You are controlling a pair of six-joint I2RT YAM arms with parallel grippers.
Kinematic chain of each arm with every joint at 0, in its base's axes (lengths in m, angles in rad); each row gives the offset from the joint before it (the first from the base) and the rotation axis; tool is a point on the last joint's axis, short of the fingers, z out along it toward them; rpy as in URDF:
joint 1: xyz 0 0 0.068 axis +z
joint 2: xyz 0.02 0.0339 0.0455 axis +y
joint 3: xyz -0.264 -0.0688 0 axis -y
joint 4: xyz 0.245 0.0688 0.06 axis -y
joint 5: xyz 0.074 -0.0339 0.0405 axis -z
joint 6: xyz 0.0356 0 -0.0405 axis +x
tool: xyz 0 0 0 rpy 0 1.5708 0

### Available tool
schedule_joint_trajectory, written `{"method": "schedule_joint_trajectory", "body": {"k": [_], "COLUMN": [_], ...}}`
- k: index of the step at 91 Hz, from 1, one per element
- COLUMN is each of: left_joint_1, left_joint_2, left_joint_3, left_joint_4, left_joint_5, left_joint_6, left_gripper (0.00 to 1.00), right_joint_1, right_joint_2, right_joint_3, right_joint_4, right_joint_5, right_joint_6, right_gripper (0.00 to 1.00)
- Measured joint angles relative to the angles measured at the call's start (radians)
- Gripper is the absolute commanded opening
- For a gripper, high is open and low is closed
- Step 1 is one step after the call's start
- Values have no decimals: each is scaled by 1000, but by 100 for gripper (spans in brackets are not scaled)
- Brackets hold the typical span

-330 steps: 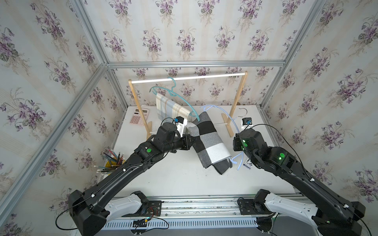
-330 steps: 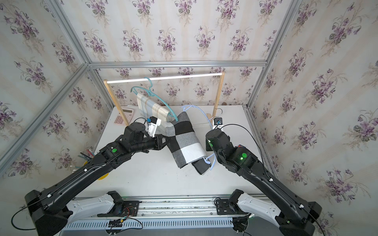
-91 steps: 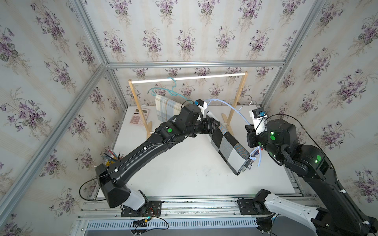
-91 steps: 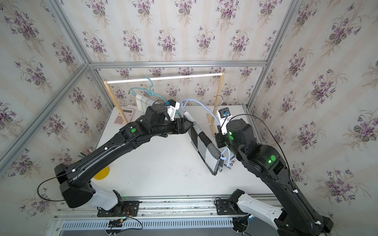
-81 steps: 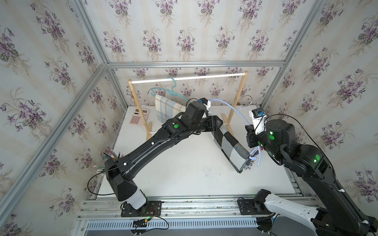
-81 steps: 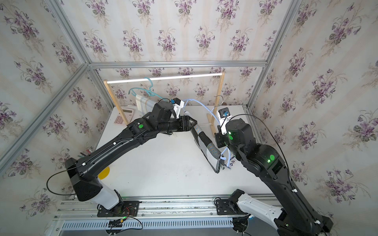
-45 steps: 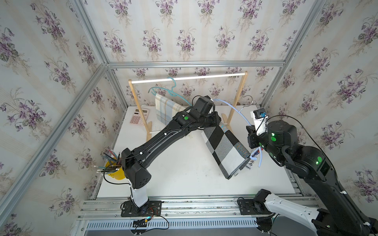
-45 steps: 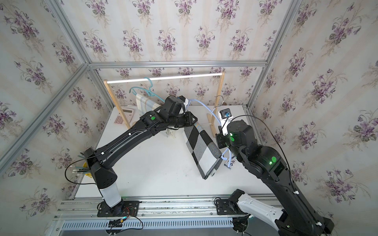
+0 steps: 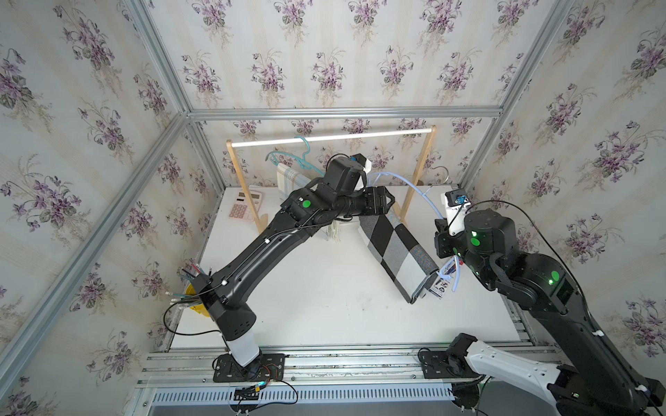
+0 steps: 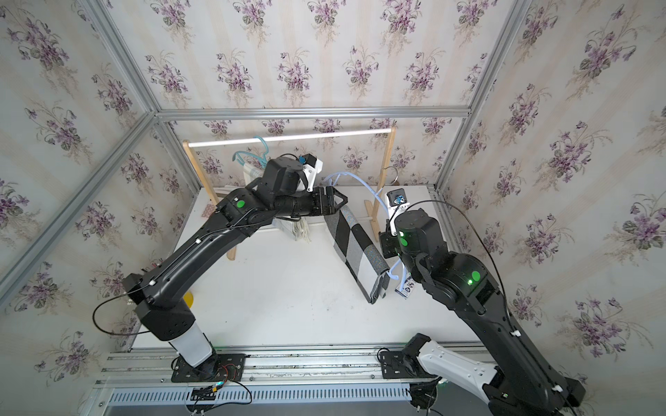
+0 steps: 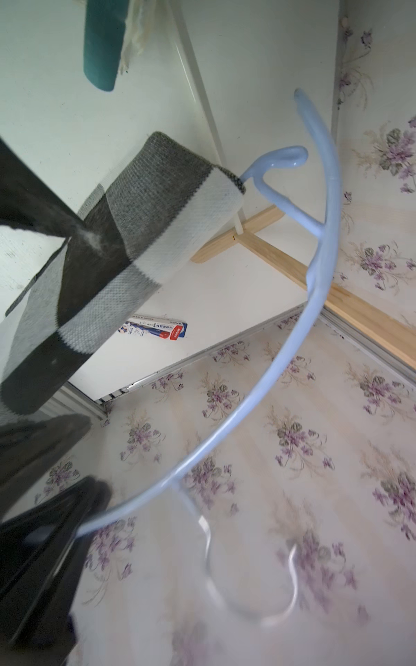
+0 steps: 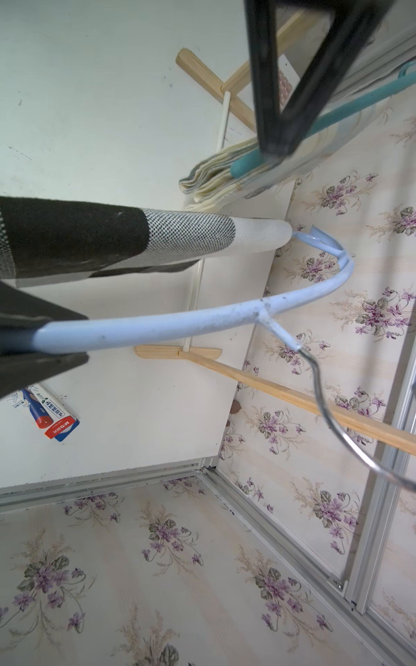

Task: Hang the scarf on the hanger
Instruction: Place the hanger at the clothesline.

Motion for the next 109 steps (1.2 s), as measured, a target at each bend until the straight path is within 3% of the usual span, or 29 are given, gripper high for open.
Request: {"method": "schedule_joint_trajectory", "body": {"k": [15,36,55,75,109], "left_joint_1": [-1,-1,6,6,6], "left_joint_2": [-192,-572,-801,-891,-882], "left_joint_3": [-129,-552,-839,-959,-1033], "left_joint_4": [-45,16,53,55,72], "left_joint_5": [-27,-155,-297,-358,-356], "left_joint_6": [64,145,195,212,214], "left_gripper": [76,76,76,76,76], "right_joint_1": [1,-8,-53,-80,-89], "right_joint_2": [101,274,473,666,764], "right_joint_3": [39,116,287,454,459], "right_joint_4": [63,192,274,292,298], "right_joint_5": [69,141,146,140,113], "right_joint_6": [-2,-79,-147,-168,-167], "right_gripper": [0,0,0,0,0]}}
